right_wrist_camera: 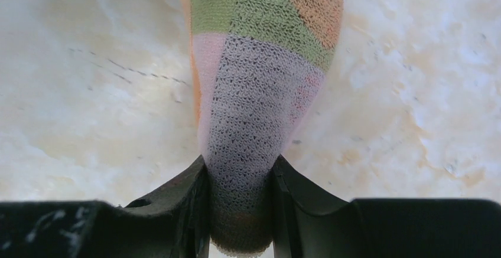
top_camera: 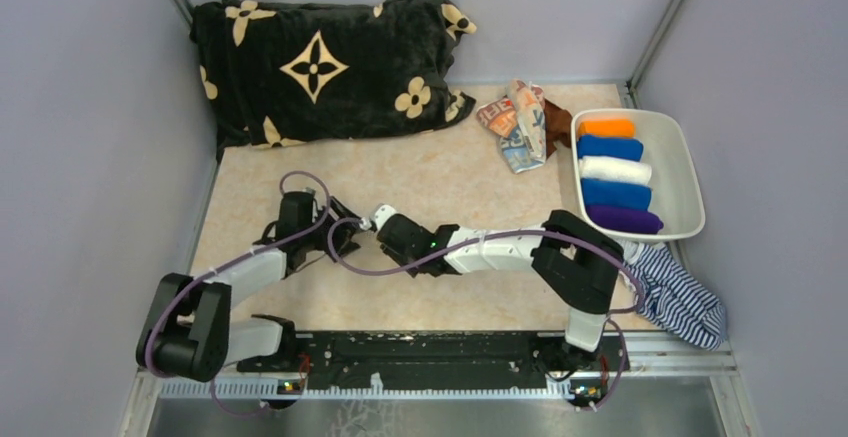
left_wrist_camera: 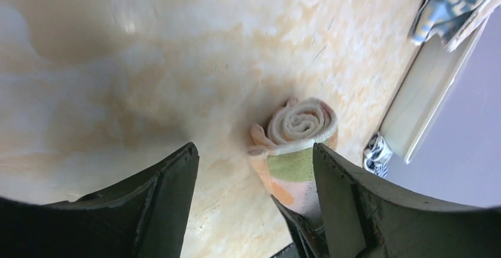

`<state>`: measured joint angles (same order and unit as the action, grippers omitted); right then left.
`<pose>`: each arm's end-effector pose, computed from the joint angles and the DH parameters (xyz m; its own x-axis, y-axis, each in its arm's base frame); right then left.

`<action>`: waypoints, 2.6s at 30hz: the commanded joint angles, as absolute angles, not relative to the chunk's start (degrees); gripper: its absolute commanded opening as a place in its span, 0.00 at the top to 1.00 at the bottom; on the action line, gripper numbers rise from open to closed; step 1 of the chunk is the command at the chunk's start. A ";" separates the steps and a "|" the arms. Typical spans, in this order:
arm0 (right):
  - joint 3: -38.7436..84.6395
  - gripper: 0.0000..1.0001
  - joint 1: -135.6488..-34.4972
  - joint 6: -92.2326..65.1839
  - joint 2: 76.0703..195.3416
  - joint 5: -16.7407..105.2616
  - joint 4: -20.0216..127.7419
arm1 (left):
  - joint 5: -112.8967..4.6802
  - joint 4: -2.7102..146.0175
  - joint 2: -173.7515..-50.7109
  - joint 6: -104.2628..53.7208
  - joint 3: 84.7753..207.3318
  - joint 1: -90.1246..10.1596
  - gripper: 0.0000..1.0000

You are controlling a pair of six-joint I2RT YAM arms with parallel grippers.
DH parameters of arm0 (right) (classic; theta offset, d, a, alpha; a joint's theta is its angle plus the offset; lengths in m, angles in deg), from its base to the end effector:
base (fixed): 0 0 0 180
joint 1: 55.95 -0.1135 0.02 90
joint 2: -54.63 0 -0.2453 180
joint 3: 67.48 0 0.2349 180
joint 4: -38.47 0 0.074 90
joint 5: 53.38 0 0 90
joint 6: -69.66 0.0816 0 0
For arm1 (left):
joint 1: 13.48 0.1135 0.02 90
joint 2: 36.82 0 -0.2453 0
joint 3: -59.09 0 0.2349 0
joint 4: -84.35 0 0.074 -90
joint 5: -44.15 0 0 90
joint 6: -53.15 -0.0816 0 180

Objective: Roll the towels
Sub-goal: Pick up the towel at the center of the board, then place the towel in the bin.

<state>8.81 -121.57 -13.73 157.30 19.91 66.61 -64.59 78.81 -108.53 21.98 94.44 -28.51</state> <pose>0.1752 0.3296 0.1246 -0.4264 -0.6738 -0.6035 -0.7594 0.6291 -0.1658 0.2296 -0.0888 0.1061 -0.7416 -0.6399 -0.2017 -0.3052 0.5895 -0.7479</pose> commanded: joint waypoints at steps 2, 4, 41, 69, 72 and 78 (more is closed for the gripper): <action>9.43 1.00 -117.88 -14.35 150.26 14.90 76.76 | -62.61 65.15 -105.69 8.85 105.62 -23.68 0.22; 10.91 1.00 -116.02 -15.03 146.41 11.73 80.58 | -60.22 60.32 -105.41 3.69 110.62 -22.90 0.22; 27.16 1.00 -47.06 -58.85 156.15 -11.53 57.90 | -45.88 47.60 -103.33 -22.40 125.11 -31.82 0.04; 23.67 1.00 -36.24 -60.08 159.81 21.35 61.84 | -41.99 47.12 -99.91 -21.94 123.81 -34.39 0.04; 24.87 1.00 -36.18 -60.11 161.61 22.86 64.49 | -41.74 47.12 -99.08 -21.92 123.66 -34.42 0.04; 26.70 1.00 -36.19 -59.52 164.28 23.80 65.52 | -41.72 47.23 -98.64 -21.78 123.37 -34.42 0.04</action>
<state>23.47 -36.35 -59.89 163.66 21.20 64.47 -42.36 46.81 -99.67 -21.67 124.04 -34.08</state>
